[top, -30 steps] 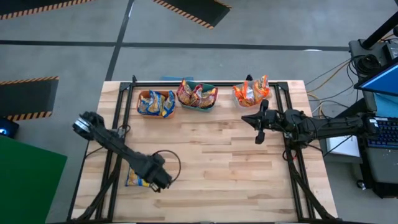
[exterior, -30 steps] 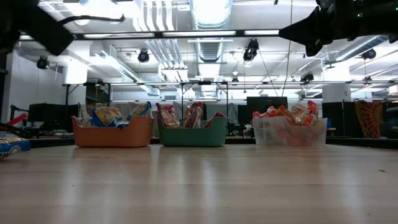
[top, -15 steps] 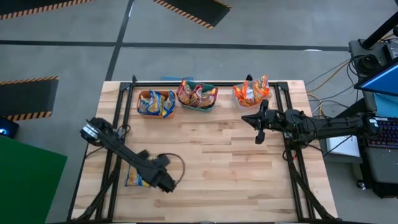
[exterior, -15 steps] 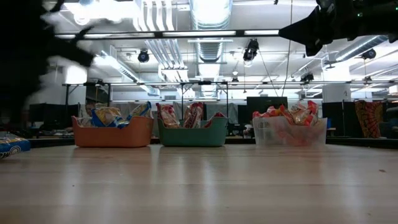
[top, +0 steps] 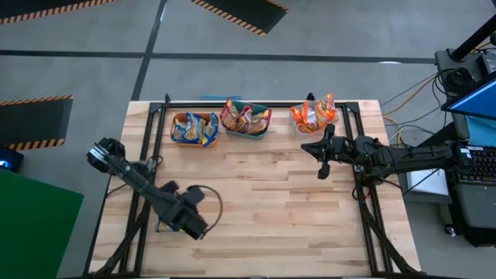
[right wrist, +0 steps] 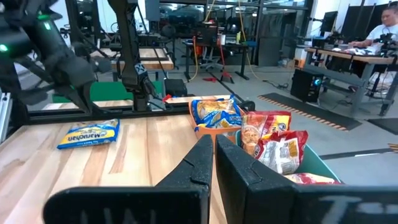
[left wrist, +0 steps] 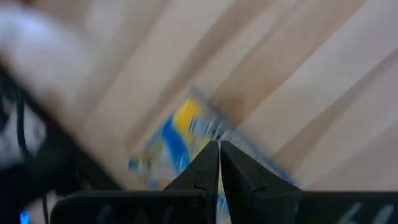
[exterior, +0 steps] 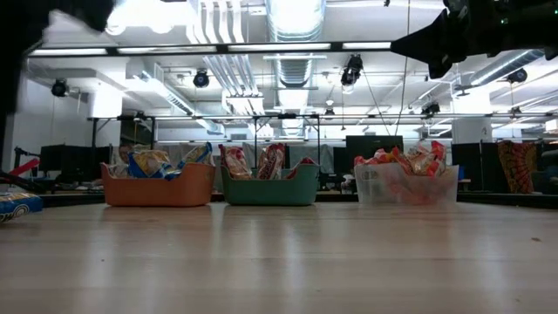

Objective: Sort Maruchan noodles
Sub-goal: Put the blue noodle pack into the orange bin

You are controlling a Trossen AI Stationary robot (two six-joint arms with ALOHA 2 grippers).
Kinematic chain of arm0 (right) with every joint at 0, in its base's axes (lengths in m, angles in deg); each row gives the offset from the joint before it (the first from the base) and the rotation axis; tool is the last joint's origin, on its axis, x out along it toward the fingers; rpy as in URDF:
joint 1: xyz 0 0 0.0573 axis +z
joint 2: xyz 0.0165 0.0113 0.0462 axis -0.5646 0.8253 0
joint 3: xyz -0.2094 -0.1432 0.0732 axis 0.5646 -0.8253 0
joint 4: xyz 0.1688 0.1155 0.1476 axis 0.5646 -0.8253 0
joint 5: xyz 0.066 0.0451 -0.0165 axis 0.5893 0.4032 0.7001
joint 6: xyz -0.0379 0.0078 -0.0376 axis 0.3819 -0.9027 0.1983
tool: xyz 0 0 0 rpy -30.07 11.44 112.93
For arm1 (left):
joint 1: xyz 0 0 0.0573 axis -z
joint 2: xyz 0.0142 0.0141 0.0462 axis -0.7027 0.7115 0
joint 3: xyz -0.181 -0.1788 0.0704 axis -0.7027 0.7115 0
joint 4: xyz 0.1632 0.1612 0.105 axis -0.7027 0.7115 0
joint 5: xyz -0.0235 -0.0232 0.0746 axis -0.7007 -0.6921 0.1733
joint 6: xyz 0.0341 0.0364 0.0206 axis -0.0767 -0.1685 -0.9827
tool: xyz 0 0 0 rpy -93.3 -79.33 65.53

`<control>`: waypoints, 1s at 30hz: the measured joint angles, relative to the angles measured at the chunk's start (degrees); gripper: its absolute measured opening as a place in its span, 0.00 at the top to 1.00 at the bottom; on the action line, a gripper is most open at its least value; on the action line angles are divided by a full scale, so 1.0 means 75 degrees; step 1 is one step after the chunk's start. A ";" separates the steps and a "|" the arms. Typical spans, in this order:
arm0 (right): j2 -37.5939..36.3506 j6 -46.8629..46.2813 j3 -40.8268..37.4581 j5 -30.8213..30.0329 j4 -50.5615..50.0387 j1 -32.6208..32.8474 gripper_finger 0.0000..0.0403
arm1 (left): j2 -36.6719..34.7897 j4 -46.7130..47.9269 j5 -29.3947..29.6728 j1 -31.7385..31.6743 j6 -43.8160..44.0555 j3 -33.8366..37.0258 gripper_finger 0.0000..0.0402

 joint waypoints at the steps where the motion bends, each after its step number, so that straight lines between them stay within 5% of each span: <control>1: 0.0000 -0.0007 0.0000 -0.0002 -0.0004 0.0000 0.98 | -0.0027 -0.0020 -0.0295 0.0055 0.0235 0.0228 1.00; 7: 0.0000 -0.0082 0.0000 -0.0002 -0.0027 0.0000 0.98 | 0.0093 -0.1220 -0.1777 0.0108 0.0696 0.1592 1.00; 11: 0.0000 -0.0083 0.0001 -0.0005 -0.0018 0.0000 0.98 | 0.0182 -0.2243 -0.1864 0.0099 0.0684 0.2215 1.00; 13: 0.0000 -0.0081 0.0000 -0.0005 -0.0008 -0.0001 0.98 | 0.0200 -0.2736 -0.1389 0.0009 0.0641 0.2377 1.00; 18: 0.0000 -0.0081 0.0003 -0.0005 0.0023 0.0000 0.98 | -0.0012 -0.3921 0.2164 -0.0320 -0.0786 0.1659 1.00; 23: 0.0015 -0.0074 0.0003 -0.0005 0.0023 0.0000 0.98 | -0.0076 -0.3441 0.2356 -0.0362 -0.3484 0.0571 1.00; 27: 0.0035 0.0011 0.0003 -0.0008 0.0019 -0.0003 0.98 | -0.0162 -0.4712 0.2357 0.0029 -0.5865 0.0520 1.00; 30: 0.0056 0.0010 0.0003 -0.0008 0.0003 -0.0001 0.98 | -0.0429 -0.5654 0.2087 0.0146 -0.6474 0.0920 1.00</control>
